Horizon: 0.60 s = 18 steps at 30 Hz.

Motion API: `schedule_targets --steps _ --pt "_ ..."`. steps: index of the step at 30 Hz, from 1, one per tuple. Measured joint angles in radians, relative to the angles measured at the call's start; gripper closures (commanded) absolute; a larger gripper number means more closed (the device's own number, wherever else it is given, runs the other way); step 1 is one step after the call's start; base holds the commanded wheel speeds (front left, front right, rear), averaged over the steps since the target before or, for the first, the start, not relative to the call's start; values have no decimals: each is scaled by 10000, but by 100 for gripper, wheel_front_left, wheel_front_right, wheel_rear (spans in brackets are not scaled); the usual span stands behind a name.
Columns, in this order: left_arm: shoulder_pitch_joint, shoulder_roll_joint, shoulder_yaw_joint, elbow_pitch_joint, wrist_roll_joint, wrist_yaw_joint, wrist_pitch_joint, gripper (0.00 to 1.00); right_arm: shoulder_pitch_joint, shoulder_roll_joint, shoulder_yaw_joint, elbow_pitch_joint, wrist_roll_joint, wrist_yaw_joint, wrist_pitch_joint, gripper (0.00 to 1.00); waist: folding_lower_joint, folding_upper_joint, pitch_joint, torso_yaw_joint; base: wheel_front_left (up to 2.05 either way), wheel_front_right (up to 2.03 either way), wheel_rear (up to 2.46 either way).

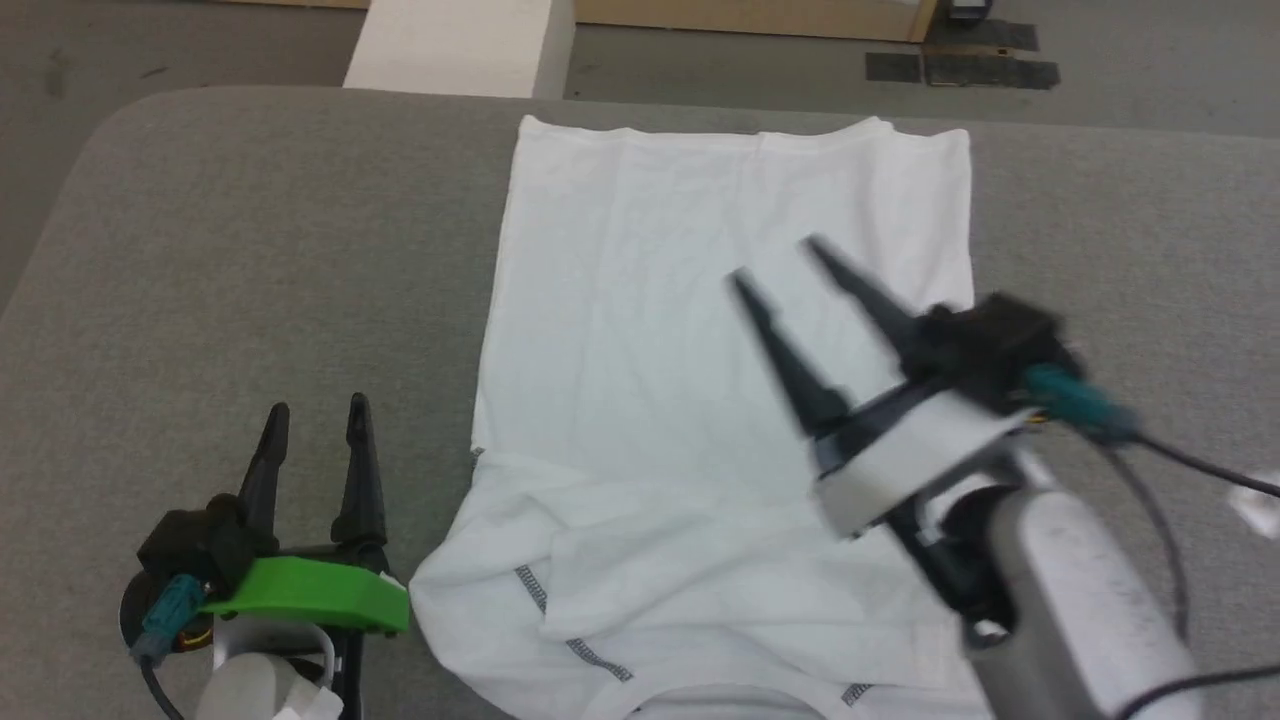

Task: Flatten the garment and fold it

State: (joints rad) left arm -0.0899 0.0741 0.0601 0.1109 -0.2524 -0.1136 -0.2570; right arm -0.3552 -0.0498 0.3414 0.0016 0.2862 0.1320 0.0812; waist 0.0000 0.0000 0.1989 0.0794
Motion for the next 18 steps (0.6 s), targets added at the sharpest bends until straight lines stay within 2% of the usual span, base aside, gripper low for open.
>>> schedule_targets --steps 4,7,13,18 --pt "-406 207 -176 -58 228 -2 190 0 585 -8 -1841 -736 -842 0 -305 0 0 0 70 -320 0 0 0" --pt "-1253 502 -349 -6 272 -8 437 0 918 -142 -2591 -988 -1398 0 -531 0 0 0 287 -485 0 0 0" --pt "-3435 1440 -754 541 410 -90 1177 0 1290 -347 -3369 -1081 -1714 0 -1093 0 0 0 1007 -806 0 0 0" --pt "-5248 2481 -1193 1300 412 -98 2286 0 1293 -270 -3616 -1143 -1687 0 -1365 0 1 0 1776 -1209 0 0 0"
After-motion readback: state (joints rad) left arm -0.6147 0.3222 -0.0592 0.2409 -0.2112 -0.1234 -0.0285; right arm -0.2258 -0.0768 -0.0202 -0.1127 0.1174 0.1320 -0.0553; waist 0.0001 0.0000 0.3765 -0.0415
